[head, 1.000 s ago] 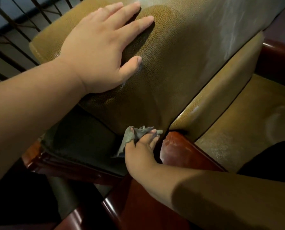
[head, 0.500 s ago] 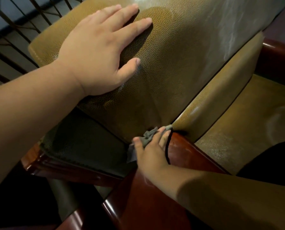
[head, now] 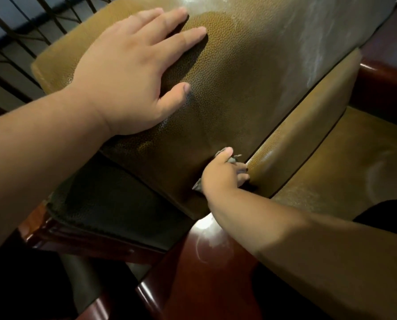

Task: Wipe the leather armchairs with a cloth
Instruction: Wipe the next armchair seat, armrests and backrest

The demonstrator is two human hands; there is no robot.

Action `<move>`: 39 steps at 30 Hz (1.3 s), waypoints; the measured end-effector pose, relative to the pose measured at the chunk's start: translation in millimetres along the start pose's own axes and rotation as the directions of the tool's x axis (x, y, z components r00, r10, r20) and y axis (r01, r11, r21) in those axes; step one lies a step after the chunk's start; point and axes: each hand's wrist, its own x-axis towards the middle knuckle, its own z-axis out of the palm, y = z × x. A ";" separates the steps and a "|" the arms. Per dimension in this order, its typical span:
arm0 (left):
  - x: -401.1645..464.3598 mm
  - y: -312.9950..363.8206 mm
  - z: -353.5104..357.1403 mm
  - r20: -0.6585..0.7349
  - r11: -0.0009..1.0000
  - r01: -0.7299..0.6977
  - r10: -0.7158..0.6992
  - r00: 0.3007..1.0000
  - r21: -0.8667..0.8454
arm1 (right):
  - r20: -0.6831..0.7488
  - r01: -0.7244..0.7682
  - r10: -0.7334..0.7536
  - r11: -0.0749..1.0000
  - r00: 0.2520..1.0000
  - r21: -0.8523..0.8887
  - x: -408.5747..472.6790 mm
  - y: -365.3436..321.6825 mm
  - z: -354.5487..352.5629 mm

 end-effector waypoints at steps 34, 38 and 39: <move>0.9 13.8 -10.1 0.102 0.993 0.116 -0.112 0.988 -0.032 | -0.073 0.463 -0.462 0.886 0.884 -0.008 55.3 -37.3 -27.1; 17.6 38.5 -7.0 0.056 0.965 0.263 -0.262 0.963 -0.018 | 0.000 0.543 -0.545 0.835 0.838 -0.091 54.0 -0.3 -27.7; 24.0 45.1 -5.2 0.052 0.958 0.288 -0.288 0.956 -0.003 | 0.020 0.545 -0.548 0.828 0.836 -0.131 52.6 10.2 -27.4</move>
